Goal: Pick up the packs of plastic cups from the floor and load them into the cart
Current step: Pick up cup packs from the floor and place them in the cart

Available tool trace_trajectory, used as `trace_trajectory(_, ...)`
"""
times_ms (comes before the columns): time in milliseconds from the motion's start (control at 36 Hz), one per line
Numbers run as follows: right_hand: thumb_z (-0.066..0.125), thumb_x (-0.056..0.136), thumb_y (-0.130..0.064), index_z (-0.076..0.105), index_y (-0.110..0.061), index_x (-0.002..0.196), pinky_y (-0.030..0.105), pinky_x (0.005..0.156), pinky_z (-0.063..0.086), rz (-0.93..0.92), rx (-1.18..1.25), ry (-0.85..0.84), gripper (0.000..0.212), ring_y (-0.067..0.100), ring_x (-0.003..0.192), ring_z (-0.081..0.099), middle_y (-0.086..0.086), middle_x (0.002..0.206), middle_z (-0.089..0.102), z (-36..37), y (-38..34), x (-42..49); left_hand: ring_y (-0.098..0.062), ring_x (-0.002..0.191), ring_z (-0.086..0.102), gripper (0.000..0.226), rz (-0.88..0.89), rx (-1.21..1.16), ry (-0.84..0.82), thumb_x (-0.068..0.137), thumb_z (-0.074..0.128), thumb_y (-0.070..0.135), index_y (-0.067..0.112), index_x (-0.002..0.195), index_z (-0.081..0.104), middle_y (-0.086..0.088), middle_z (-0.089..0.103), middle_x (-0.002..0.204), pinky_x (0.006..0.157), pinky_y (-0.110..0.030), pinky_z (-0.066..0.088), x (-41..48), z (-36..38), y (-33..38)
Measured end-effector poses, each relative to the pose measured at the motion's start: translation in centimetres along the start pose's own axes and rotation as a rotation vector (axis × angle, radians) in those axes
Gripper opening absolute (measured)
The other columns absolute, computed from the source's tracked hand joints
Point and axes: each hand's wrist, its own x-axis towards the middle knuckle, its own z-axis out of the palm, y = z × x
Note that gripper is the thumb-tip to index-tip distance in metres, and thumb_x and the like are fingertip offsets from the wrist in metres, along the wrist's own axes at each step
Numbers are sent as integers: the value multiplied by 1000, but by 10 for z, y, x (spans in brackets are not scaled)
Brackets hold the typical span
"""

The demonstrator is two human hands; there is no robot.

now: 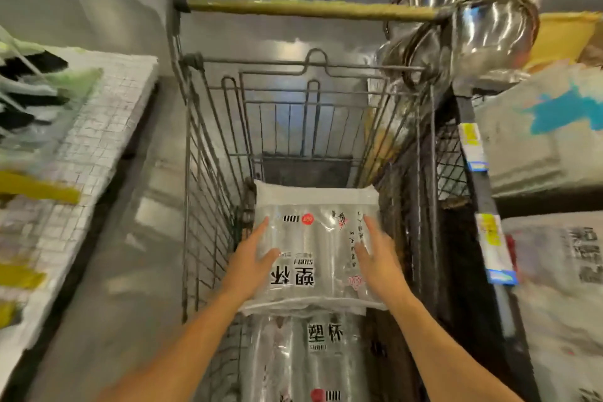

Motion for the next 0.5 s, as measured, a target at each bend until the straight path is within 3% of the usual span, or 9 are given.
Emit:
trace_trajectory(139, 42, 103, -33, 17, -53, 150, 45, 122, 13, -5, -27, -70, 56, 13, 151, 7, -16, 161, 10, 47, 51, 32, -19, 143, 30, 69, -89, 98, -24, 95, 60, 26, 44, 150, 22, 6, 32, 155, 115, -47, 31, 42, 33, -57)
trace_trajectory(222, 43, 103, -31, 20, -58, 146, 35, 115, 22, 64, -34, -78, 56, 16, 149, 16, -17, 160, 6, 68, 66, 38, -21, 143, 31, 75, -116, 122, -25, 94, 62, 21, 45, 150, 19, 4, 32, 155, 115, -45, 31, 48, 49, -77)
trace_trajectory(306, 39, 105, -23, 8, -51, 152, 37, 105, 35, 171, -44, -85, 64, 26, 141, 30, -7, 165, -7, 75, 71, 42, -22, 143, 30, 75, -108, 126, -30, 95, 60, 21, 48, 149, 17, -3, 34, 153, 113, -44, 28, 52, 56, -85)
trace_trajectory(417, 42, 104, -24, 11, -51, 152, 40, 109, 32, 91, -144, -113, 63, 26, 146, 23, -6, 164, -8, 65, 65, 38, -25, 138, 35, 70, -140, 259, -25, 95, 59, 32, 45, 150, 18, -6, 33, 152, 111, -42, 33, 51, 52, -73)
trace_trajectory(500, 44, 103, -35, 23, -44, 152, 39, 117, 17, -22, -215, -114, 55, 14, 149, 11, -12, 162, 4, 44, 52, 34, -31, 142, 29, 65, -149, 383, -16, 93, 56, 42, 35, 150, 27, -11, 21, 158, 115, -47, 30, 48, 40, -49)
